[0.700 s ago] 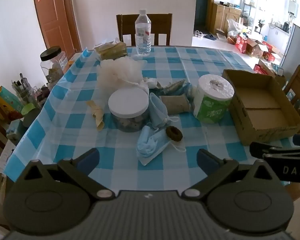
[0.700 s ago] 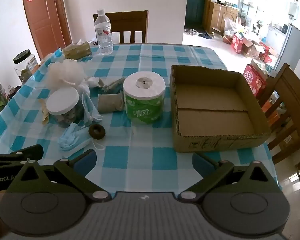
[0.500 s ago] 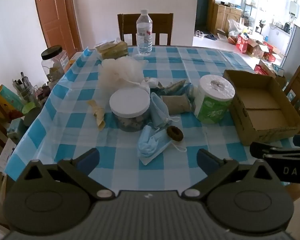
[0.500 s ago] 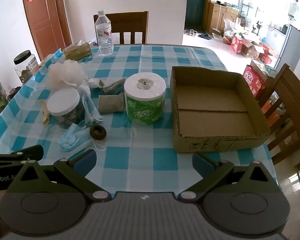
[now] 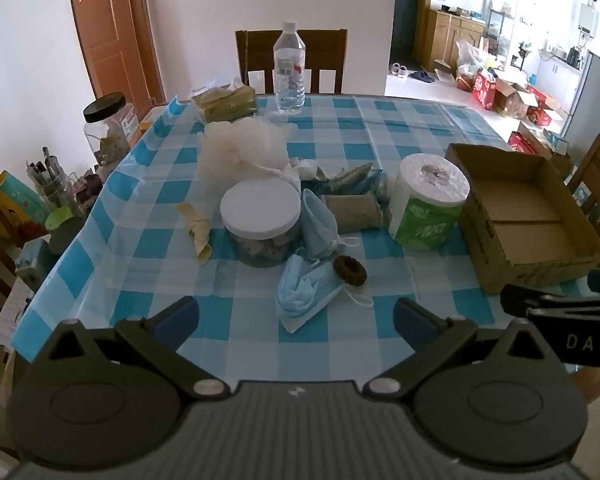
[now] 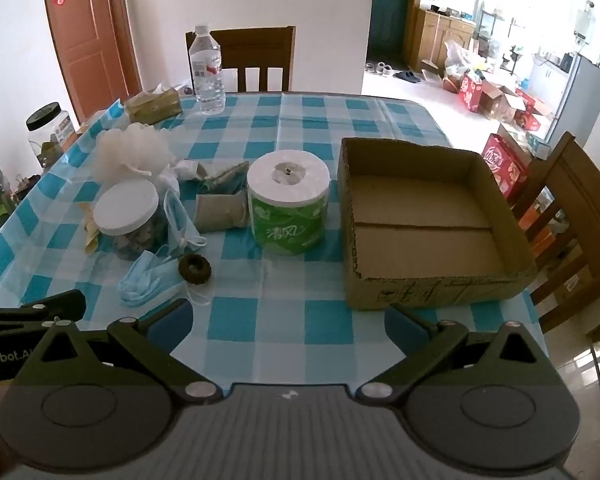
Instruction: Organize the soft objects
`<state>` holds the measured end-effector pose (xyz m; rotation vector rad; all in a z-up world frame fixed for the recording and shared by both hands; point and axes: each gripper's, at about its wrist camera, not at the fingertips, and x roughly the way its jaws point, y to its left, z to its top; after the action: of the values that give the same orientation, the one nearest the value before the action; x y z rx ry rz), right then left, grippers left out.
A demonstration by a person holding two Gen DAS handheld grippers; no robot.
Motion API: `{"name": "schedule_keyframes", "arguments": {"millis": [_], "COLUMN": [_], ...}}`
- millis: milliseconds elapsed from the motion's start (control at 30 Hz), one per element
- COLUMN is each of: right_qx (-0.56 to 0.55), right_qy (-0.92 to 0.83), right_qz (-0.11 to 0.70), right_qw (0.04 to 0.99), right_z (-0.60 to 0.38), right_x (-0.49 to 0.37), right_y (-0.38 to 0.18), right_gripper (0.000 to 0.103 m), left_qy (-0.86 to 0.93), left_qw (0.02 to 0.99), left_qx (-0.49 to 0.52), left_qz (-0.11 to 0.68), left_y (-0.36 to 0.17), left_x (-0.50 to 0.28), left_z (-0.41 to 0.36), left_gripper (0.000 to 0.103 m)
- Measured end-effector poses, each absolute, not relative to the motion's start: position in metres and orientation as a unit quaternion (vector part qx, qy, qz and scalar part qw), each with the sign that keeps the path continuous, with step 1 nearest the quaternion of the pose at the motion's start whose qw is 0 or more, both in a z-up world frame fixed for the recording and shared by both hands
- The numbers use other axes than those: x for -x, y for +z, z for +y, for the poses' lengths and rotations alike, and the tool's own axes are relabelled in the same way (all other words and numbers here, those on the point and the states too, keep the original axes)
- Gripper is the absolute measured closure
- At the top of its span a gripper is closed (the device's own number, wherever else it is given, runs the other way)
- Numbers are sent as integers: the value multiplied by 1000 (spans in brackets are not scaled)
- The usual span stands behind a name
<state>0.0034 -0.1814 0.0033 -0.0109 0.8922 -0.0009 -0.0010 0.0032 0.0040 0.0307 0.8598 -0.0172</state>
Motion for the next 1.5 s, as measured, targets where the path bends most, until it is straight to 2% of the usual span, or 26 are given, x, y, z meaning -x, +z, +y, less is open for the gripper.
{"name": "schedule_keyframes", "arguments": {"millis": [1500], "right_qx": [8], "right_qy": [-5], "right_qz": [429], "right_qw": [903], "right_z": [-189], "right_x": [-11], "right_y": [4], "right_gripper": [0], "left_qy": [-7], "left_qw": [909], "left_qx": [-20], "left_qz": [417], "left_y": [5], "left_x": [-7], "left_z": [-5], "left_gripper": [1]}}
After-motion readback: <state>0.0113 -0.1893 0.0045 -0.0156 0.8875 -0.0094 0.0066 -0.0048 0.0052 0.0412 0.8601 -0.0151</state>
